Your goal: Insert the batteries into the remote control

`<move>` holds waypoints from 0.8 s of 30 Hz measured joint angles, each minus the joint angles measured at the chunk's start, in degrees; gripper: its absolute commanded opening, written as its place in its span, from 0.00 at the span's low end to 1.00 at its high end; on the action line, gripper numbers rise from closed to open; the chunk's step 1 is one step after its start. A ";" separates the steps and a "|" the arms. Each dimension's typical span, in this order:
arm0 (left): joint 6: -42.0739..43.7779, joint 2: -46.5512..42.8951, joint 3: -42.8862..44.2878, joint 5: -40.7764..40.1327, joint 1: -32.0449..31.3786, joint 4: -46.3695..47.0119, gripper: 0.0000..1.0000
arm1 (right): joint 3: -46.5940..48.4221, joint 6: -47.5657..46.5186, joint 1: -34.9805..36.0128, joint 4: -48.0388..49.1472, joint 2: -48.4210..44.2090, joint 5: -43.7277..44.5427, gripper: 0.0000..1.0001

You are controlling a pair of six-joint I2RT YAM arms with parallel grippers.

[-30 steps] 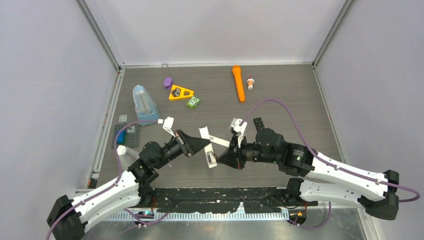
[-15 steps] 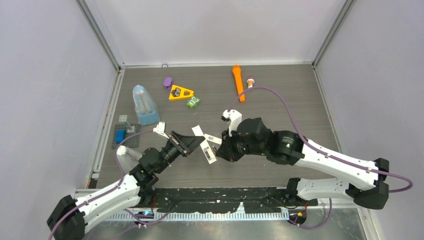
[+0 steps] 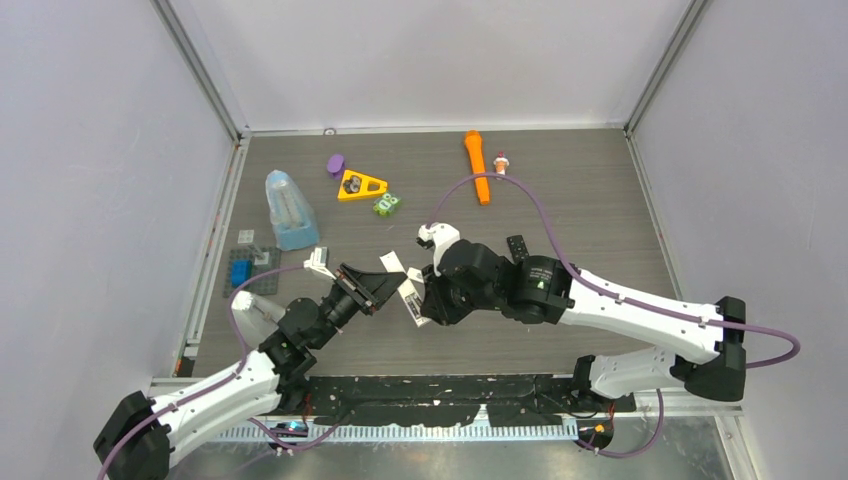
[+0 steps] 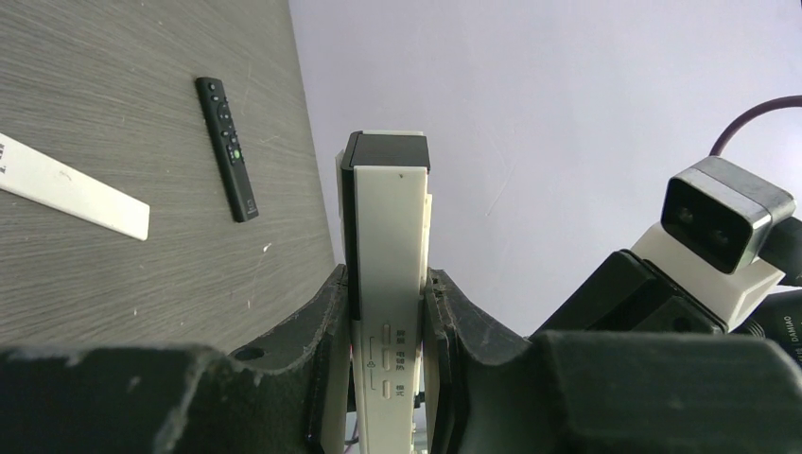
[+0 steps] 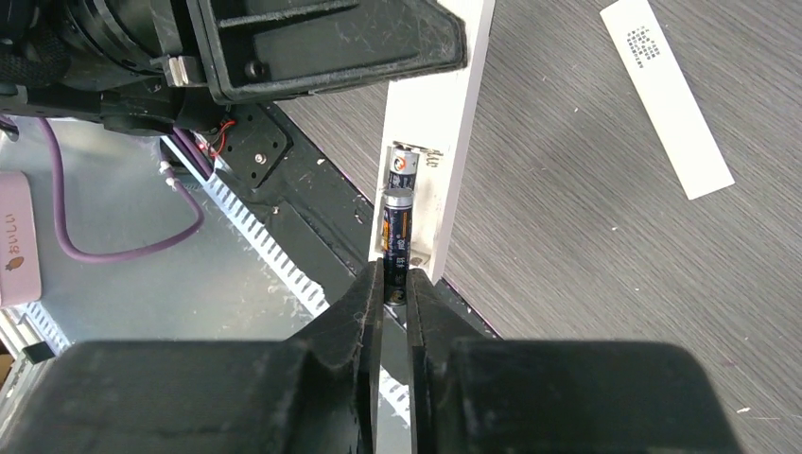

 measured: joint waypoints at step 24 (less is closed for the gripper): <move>-1.29 1.70 -0.72 -0.13 0.00 0.92 0.00 | 1.16 1.29 0.26 -1.42 2.58 3.54 0.34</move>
